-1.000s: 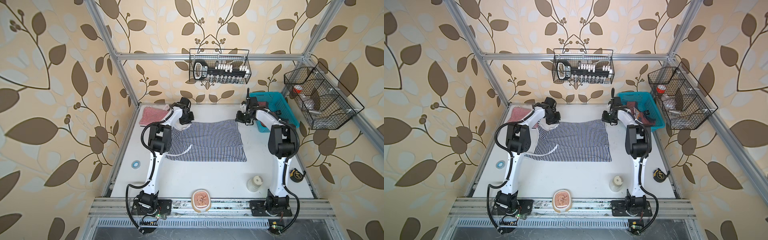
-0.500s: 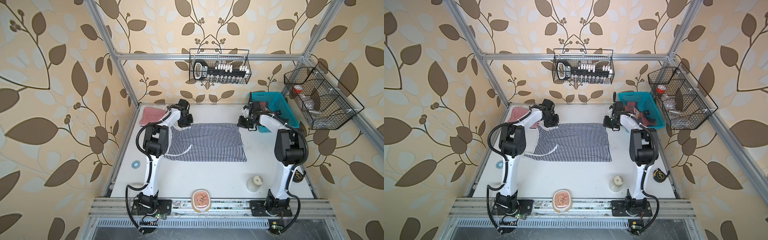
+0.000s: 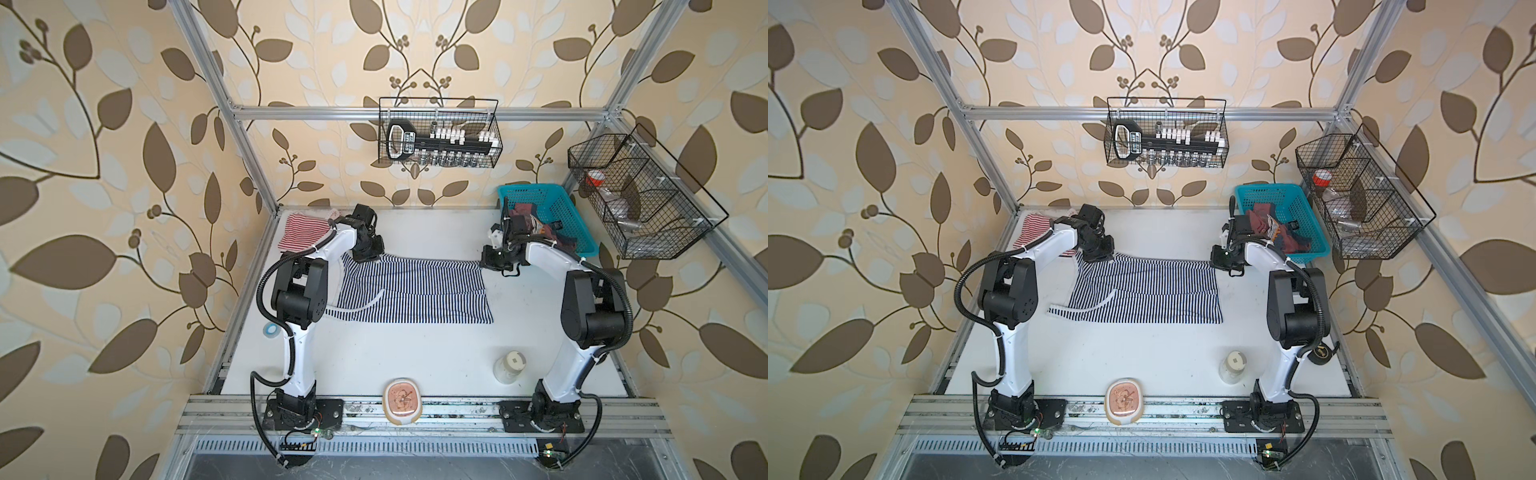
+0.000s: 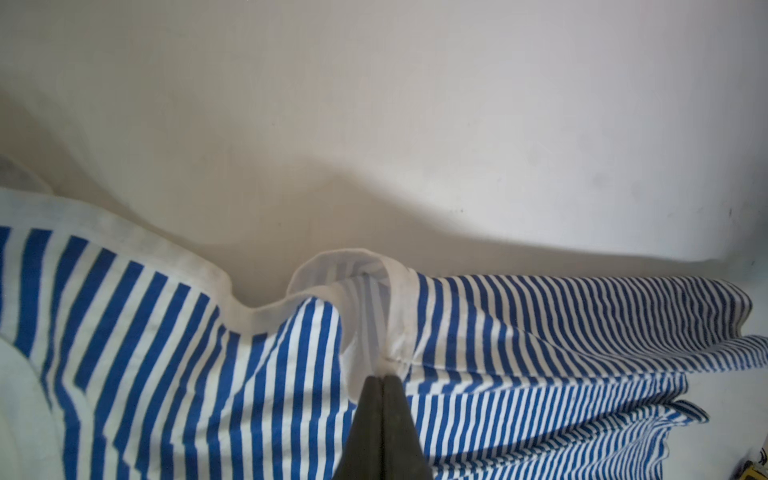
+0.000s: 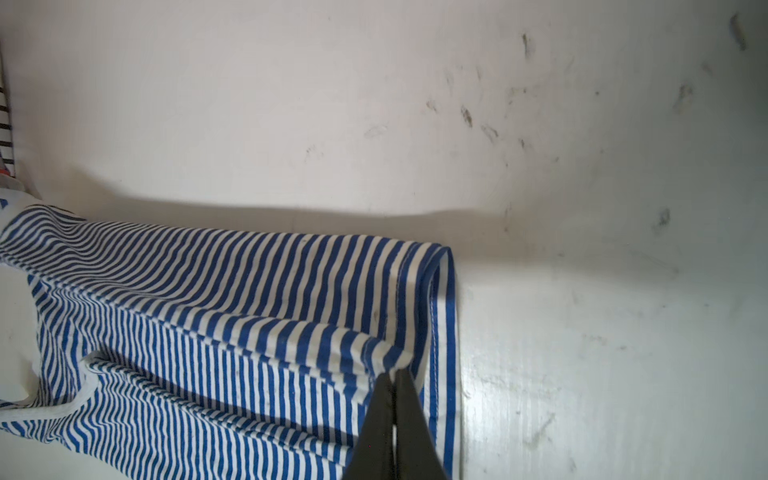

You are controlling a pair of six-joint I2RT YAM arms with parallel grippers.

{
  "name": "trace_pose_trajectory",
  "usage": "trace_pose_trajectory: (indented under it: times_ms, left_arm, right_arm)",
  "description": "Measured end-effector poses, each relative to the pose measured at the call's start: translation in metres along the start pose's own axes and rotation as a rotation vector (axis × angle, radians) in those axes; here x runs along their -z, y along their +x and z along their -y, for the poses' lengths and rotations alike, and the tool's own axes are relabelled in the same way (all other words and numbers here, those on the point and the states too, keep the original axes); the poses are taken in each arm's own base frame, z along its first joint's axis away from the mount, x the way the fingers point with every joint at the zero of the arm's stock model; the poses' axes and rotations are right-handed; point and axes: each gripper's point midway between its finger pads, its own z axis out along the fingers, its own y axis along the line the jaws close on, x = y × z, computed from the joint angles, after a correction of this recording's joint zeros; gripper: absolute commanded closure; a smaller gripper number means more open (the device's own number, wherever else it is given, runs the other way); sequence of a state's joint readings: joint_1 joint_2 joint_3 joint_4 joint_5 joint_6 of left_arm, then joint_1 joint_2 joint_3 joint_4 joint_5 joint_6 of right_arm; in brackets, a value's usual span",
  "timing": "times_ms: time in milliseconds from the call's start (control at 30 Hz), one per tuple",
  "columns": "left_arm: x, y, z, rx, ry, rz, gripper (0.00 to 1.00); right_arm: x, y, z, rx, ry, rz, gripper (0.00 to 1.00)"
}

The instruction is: Fold and stack the tank tops

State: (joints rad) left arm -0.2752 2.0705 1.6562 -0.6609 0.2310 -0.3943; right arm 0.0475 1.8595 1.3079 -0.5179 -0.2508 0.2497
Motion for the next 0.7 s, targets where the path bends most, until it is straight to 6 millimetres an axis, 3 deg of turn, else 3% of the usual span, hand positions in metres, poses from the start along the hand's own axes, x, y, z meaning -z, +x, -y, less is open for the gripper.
trace_pose_trajectory:
  times_ms: [433,700]
  left_arm:
    - [-0.009,0.051,-0.003,0.004,-0.025,-0.068,1.00]
    - [-0.012,0.055,-0.007,0.013,-0.045,-0.065,1.00]
  right_arm:
    - [0.003,0.026,0.010,-0.006,0.042,-0.019,1.00]
    - [-0.001,0.038,0.008,0.009,0.061,-0.043,1.00]
